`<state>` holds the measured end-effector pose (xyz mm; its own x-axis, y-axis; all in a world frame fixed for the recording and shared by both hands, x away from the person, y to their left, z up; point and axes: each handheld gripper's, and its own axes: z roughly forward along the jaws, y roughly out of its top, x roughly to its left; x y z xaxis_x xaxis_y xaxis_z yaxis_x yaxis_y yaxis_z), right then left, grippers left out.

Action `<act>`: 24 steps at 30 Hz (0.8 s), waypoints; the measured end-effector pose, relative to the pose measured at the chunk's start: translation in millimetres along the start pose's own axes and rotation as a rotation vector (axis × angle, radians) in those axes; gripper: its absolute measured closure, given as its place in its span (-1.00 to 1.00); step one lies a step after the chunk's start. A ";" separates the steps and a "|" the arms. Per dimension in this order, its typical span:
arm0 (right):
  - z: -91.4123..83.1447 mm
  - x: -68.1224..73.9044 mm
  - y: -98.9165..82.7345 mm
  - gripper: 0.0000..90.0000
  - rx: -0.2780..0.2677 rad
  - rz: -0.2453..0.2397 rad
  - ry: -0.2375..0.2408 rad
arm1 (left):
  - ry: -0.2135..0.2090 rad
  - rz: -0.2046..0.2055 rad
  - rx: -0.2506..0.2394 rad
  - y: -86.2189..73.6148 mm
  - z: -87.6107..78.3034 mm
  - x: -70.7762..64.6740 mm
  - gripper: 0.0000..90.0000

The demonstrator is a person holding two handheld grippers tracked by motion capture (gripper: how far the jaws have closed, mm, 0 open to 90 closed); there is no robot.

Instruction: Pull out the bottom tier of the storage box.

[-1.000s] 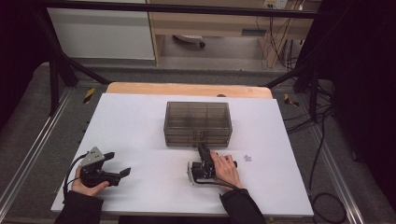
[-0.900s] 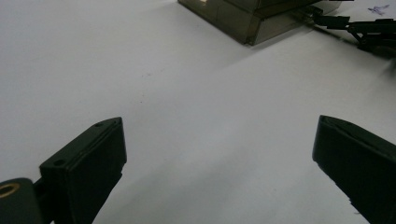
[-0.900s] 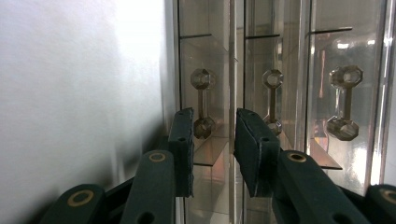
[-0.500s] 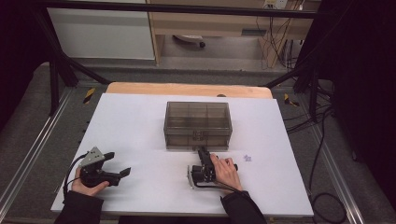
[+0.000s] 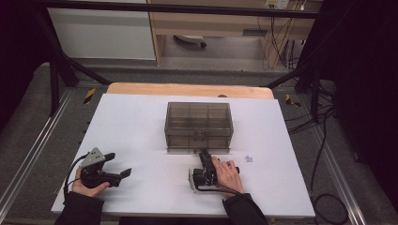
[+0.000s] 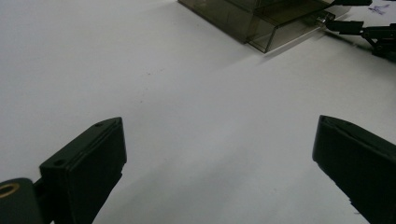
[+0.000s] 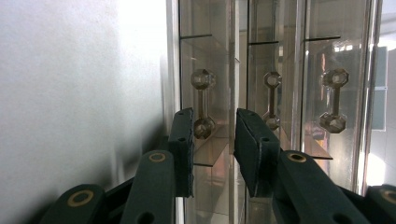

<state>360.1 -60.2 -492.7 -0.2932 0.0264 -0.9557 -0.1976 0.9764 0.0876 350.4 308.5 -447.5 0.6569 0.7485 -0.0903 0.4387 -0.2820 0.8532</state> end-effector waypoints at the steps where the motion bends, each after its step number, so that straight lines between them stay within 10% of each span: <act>1: -0.6 -0.1 0.1 0.52 0.004 -0.002 0.003 | 0.000 -0.001 -0.001 0.0 -0.2 0.0 -0.95; 24: -9.8 2.2 2.3 0.53 -0.011 0.000 0.006 | 0.000 0.000 -0.003 0.2 -0.5 0.1 -0.95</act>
<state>349.8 -60.0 -491.9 -0.2990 0.0246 -0.9539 -0.2081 0.9739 0.0903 350.2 308.9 -447.0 0.6568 0.7486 -0.0904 0.4370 -0.2802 0.8547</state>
